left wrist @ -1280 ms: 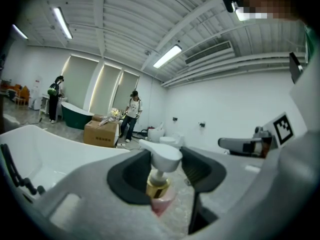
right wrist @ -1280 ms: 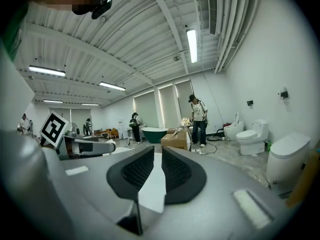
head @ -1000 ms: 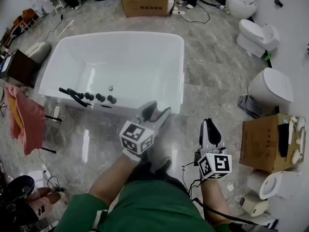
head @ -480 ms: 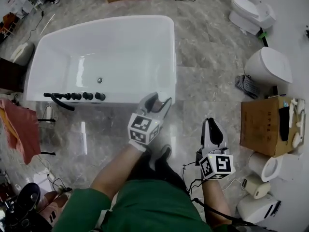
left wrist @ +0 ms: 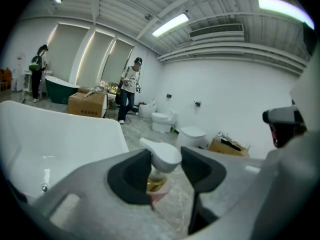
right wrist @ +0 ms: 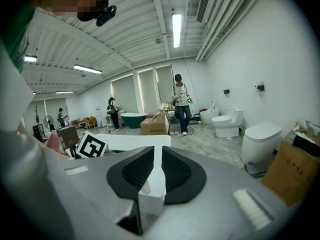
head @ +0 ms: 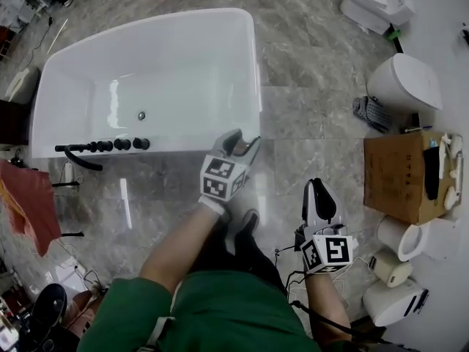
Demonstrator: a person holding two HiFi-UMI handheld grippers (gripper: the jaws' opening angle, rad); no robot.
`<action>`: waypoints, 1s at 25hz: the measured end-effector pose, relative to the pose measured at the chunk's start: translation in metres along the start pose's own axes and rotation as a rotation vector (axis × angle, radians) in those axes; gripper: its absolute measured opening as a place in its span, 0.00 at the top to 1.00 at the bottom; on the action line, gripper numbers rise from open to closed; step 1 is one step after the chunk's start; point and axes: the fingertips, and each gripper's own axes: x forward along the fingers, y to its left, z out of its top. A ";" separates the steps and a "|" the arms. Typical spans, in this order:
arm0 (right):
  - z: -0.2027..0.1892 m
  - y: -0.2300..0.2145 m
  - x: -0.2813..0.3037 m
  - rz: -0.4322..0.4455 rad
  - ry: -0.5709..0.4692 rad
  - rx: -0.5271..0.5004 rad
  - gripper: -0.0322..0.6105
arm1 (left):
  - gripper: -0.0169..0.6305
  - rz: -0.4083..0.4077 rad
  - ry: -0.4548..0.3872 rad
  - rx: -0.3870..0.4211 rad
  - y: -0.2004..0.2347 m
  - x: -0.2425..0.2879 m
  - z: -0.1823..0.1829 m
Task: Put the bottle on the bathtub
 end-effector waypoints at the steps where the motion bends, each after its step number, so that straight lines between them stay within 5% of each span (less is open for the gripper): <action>1: -0.001 -0.001 0.000 -0.004 0.002 0.001 0.88 | 0.69 -0.004 0.006 -0.001 0.000 0.004 -0.002; 14: -0.021 -0.011 -0.001 -0.028 0.032 0.030 0.88 | 0.69 -0.049 0.082 0.043 -0.003 0.045 -0.029; 25: -0.015 -0.012 -0.003 -0.024 0.032 0.040 0.88 | 0.66 0.052 0.127 0.056 0.011 0.039 -0.034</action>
